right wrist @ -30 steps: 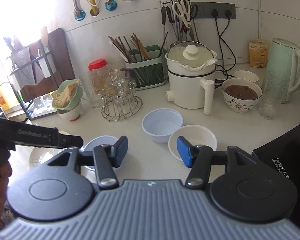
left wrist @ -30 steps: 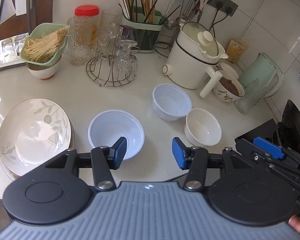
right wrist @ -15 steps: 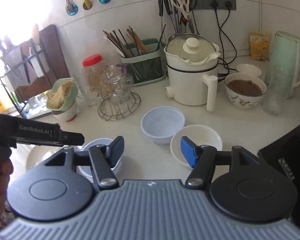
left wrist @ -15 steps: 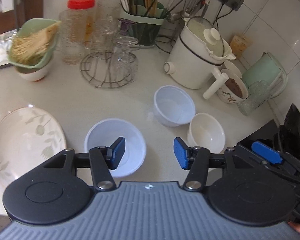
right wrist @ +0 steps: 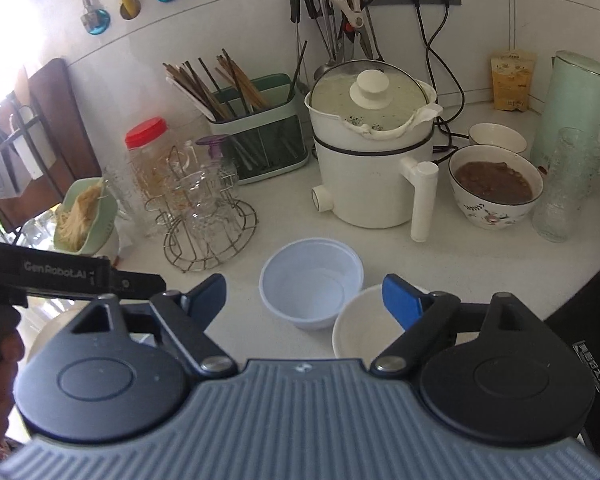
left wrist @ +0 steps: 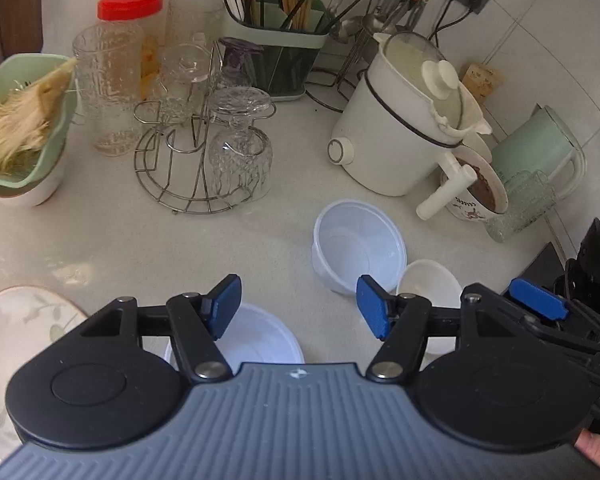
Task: Organize plates and bowls
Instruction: 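Move both grippers to the second translucent bowl by the rice cooker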
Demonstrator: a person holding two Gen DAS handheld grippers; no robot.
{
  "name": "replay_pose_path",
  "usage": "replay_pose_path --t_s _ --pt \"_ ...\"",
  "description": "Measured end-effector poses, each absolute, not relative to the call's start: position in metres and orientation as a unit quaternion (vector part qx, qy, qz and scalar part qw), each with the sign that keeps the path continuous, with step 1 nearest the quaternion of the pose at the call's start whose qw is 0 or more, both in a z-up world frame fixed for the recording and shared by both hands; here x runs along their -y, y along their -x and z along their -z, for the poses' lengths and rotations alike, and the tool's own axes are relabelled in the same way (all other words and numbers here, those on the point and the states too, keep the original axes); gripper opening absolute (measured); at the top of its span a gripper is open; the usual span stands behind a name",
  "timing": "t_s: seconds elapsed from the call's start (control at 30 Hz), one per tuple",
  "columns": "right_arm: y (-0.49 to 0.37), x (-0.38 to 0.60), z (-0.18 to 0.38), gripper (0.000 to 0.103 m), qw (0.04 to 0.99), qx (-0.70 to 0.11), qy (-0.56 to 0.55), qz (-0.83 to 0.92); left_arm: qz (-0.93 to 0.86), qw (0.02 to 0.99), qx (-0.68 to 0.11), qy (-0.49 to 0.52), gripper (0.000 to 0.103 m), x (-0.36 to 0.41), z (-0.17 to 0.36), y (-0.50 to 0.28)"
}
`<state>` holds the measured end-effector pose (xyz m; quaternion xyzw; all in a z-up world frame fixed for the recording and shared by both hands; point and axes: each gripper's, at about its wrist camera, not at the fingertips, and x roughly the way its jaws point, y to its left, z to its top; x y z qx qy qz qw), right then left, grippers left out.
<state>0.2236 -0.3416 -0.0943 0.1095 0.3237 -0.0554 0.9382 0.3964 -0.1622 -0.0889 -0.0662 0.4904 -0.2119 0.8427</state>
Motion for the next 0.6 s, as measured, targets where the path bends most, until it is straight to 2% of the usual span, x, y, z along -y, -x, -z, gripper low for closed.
replay_pose_path --t_s 0.47,0.6 --pt "-0.276 0.36 0.111 0.086 0.93 -0.339 -0.118 0.081 0.231 0.83 -0.502 0.075 0.069 0.176 0.117 -0.463" --pt "-0.299 0.368 0.123 0.08 0.919 -0.364 -0.136 0.073 0.249 0.813 -0.521 0.078 0.068 0.183 0.132 -0.477"
